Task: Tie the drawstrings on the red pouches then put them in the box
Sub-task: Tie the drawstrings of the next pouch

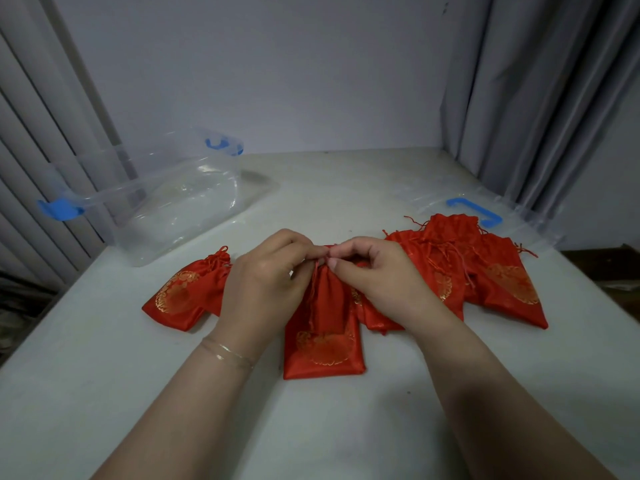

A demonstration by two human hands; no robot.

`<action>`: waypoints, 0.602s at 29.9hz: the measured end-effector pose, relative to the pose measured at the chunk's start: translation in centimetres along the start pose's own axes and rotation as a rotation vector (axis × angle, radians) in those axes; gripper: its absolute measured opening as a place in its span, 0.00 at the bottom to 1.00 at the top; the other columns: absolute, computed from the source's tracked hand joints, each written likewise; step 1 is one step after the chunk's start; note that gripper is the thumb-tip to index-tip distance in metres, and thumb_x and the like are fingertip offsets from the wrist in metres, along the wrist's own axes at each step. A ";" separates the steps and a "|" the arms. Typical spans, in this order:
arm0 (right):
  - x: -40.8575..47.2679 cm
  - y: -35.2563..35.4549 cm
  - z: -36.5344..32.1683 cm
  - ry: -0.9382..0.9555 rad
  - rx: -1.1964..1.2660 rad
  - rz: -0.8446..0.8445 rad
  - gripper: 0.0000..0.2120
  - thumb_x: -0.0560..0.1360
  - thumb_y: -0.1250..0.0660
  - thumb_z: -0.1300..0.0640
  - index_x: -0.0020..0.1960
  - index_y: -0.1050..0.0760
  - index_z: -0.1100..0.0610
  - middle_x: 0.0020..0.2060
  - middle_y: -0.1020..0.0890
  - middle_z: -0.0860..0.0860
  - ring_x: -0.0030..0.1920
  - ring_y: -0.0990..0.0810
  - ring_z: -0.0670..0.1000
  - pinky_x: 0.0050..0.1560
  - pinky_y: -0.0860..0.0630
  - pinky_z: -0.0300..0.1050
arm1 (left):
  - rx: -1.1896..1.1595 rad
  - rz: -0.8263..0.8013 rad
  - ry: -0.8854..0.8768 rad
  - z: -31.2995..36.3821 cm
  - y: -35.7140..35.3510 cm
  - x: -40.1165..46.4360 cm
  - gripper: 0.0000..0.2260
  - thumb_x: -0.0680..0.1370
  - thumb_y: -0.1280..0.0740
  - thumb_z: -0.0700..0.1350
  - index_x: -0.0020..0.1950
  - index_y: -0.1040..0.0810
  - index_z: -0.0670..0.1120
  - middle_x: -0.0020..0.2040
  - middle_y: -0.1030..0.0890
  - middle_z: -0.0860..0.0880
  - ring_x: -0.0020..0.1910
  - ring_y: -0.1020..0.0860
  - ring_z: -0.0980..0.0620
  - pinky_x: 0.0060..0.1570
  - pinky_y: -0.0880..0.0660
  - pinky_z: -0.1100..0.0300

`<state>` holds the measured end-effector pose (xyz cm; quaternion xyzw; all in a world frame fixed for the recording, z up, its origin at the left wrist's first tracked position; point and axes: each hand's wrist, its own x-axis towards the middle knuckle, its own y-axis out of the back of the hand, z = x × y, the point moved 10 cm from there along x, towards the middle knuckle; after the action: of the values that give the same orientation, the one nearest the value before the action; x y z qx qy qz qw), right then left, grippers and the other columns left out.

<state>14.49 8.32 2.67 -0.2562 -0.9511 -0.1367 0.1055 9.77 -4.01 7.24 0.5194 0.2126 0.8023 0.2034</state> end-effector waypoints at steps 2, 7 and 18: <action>-0.2 0.2 -0.3 0.018 -0.074 0.048 0.08 0.73 0.33 0.64 0.41 0.21 0.51 0.39 0.16 0.48 0.37 0.21 0.41 0.41 0.26 0.37 | 0.028 0.000 0.005 0.0 -0.1 0.0 0.06 0.75 0.34 0.41 0.46 0.16 0.46 0.42 0.19 0.52 0.39 0.21 0.54 0.36 0.24 0.55; -0.6 1.3 -1.3 0.077 -0.307 0.157 0.05 0.72 0.36 0.61 0.41 0.27 0.51 0.29 0.25 0.44 0.27 0.28 0.41 0.30 0.33 0.36 | 0.098 0.002 0.058 -0.3 0.1 -0.1 0.05 0.72 0.31 0.36 0.42 0.20 0.47 0.39 0.19 0.53 0.38 0.22 0.54 0.36 0.27 0.56; 0.0 0.9 -1.2 0.131 -0.651 0.112 0.02 0.74 0.37 0.57 0.46 0.29 0.53 0.32 0.28 0.43 0.35 0.27 0.46 0.38 0.29 0.45 | 0.150 -0.088 0.065 -0.6 -0.4 0.2 0.09 0.76 0.40 0.51 0.41 0.26 0.48 0.35 0.25 0.54 0.37 0.27 0.51 0.35 0.30 0.52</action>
<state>15.13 8.65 3.99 -0.3191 -0.8332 -0.4433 0.0863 9.17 -3.59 6.96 0.4973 0.3013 0.7907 0.1919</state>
